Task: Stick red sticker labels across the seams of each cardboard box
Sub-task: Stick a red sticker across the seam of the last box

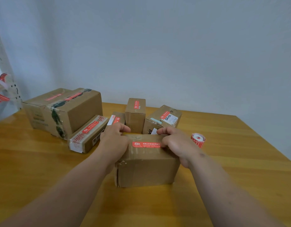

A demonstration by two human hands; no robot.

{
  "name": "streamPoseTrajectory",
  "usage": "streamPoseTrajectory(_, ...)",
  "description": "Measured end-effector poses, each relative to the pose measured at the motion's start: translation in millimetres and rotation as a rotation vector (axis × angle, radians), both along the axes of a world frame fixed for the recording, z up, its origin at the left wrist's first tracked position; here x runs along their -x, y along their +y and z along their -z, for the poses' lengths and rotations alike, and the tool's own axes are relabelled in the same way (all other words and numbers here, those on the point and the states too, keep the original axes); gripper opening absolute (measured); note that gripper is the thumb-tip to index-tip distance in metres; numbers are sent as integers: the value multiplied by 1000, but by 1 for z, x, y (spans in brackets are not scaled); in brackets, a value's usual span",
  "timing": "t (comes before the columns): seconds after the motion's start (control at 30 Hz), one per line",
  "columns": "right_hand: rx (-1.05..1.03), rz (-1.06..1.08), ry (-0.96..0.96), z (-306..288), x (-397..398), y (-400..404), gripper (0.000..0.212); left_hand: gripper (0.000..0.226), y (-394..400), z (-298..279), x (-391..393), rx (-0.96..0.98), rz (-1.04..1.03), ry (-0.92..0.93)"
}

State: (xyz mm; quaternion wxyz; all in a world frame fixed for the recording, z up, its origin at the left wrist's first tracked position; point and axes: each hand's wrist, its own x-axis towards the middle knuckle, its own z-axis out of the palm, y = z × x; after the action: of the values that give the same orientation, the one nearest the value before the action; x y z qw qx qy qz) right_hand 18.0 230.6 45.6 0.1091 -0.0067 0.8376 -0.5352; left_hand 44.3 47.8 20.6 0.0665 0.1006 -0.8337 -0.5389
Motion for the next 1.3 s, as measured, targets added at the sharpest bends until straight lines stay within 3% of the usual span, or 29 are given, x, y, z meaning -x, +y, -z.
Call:
streamPoseTrajectory(0.13,-140,37,121,7,1,-10,30,25,9,0,0,263,-79,78)
streamPoseTrajectory(0.33,-143,33,97,6,0,-7,32,25,11,0,-1,278,-92,79)
streamPoseTrajectory(0.43,-303,-49,123,6,-4,-9,70,49,14,1,-4,410,-78,76)
streamPoseTrajectory(0.53,-173,-68,68,3,-3,-3,56,52,9,-1,-5,329,-34,52)
streamPoseTrajectory(0.67,-5,-33,25,3,-4,0,37,41,0,2,-4,40,26,24)
streamPoseTrajectory(0.8,-80,-18,68,7,-1,-3,34,38,-3,5,-3,-63,23,25)
streamPoseTrajectory(0.97,29,-35,39,3,-3,5,38,21,-12,-4,-14,-135,135,38)
streamPoseTrajectory(1.0,3,-117,30,3,-4,9,47,30,-18,-5,-17,-141,205,1)
streamPoseTrajectory(1.07,-115,-300,-11,2,-1,20,90,70,-32,-6,-22,-123,372,-139)
streamPoseTrajectory(1.13,-172,-428,-43,1,-1,26,112,95,-41,-7,-26,-93,527,-265)
streamPoseTrajectory(1.2,-139,-438,-21,3,-1,29,111,106,-43,-3,-26,-67,575,-287)
streamPoseTrajectory(1.3,10,-333,18,5,-3,29,97,95,-45,-2,-25,-148,448,-172)
